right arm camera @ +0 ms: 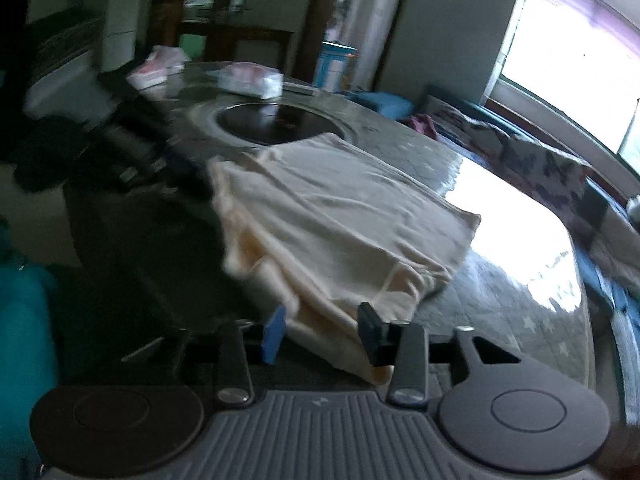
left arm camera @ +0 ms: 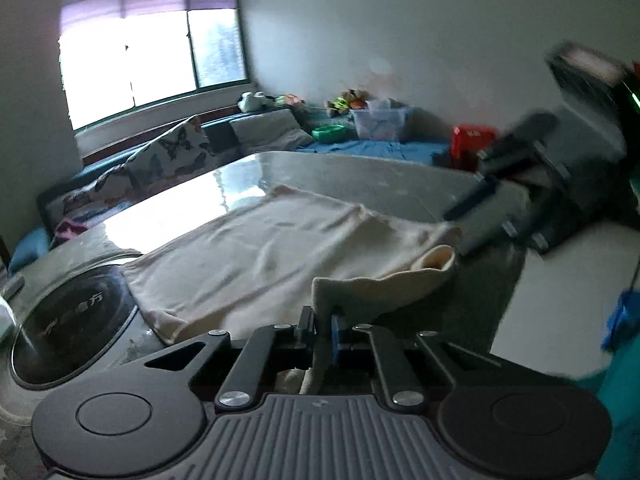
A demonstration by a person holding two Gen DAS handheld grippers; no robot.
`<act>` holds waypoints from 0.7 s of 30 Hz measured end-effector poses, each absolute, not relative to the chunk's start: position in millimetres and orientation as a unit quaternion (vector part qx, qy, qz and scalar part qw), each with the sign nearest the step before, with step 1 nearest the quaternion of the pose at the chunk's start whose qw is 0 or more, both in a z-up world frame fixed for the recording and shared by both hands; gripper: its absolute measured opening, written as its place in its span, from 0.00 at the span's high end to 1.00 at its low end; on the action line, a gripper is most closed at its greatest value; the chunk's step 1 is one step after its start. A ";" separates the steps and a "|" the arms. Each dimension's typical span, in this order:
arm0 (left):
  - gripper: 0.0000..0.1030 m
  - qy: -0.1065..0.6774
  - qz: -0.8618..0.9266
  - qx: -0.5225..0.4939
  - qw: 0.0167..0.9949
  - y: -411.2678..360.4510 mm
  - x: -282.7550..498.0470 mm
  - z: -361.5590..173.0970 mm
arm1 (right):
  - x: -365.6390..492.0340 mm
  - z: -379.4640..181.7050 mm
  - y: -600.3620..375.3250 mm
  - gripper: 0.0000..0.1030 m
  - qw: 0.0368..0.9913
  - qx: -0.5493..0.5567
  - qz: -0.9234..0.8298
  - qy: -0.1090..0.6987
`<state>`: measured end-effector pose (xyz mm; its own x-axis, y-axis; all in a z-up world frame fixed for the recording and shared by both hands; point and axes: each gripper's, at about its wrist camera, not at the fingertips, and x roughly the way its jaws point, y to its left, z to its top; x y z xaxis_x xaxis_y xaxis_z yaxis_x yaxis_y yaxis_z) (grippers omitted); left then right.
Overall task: Fold clothes
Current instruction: 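Grasp the folded side with the left gripper and lift it toward the right gripper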
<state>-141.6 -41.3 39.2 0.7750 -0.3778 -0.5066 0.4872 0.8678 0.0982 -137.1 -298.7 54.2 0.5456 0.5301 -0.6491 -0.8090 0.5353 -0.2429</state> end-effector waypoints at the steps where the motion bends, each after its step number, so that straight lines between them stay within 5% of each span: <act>1: 0.92 0.246 -0.229 0.103 0.936 -37.9 -137.5 41.0 | -138.6 52.9 -296.5 0.53 0.834 -0.279 0.402 0.255; 10: 0.92 0.261 -0.216 0.079 0.938 -22.2 -120.5 47.7 | -129.6 35.9 -264.2 0.53 0.824 -0.326 0.415 0.207; 17: 0.88 0.259 -0.214 0.083 0.938 -19.2 -131.9 40.1 | -115.1 24.5 -240.0 0.85 0.814 -0.340 0.417 0.218; 21: 0.78 0.252 -0.205 0.103 0.940 -21.5 -141.5 32.8 | -101.2 33.3 -240.7 0.88 0.822 -0.292 0.419 0.253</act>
<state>-141.5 -21.5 32.8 0.7889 -0.3348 -0.5153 0.4380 0.8945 0.0894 -101.2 -240.7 33.3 0.5214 0.5405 -0.6603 -0.8360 0.4788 -0.2681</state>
